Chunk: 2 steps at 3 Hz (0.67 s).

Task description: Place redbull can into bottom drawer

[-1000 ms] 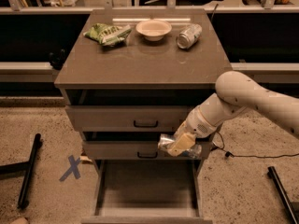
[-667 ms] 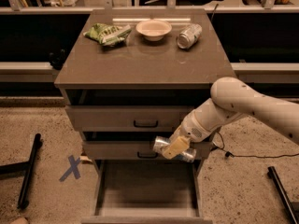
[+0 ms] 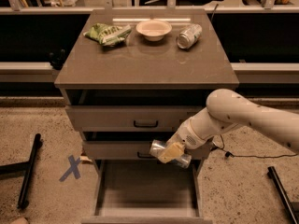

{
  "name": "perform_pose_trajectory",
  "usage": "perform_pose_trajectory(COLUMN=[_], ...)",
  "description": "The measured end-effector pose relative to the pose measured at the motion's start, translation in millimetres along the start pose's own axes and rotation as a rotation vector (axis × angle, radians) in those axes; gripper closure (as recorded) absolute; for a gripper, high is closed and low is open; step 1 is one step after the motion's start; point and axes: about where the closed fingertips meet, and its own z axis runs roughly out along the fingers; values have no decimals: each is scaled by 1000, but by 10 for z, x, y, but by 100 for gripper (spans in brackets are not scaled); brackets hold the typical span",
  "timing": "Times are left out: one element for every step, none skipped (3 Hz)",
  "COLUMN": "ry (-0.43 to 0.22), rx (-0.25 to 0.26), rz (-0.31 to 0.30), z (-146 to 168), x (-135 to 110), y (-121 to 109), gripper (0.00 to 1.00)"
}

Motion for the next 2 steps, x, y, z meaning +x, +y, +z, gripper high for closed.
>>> perform_pose_trajectory(ry=[20,15], rx=[63,107], rz=[-1,-7], z=[242,555], x=[193,460], y=[-211,-543], gripper=[100,100])
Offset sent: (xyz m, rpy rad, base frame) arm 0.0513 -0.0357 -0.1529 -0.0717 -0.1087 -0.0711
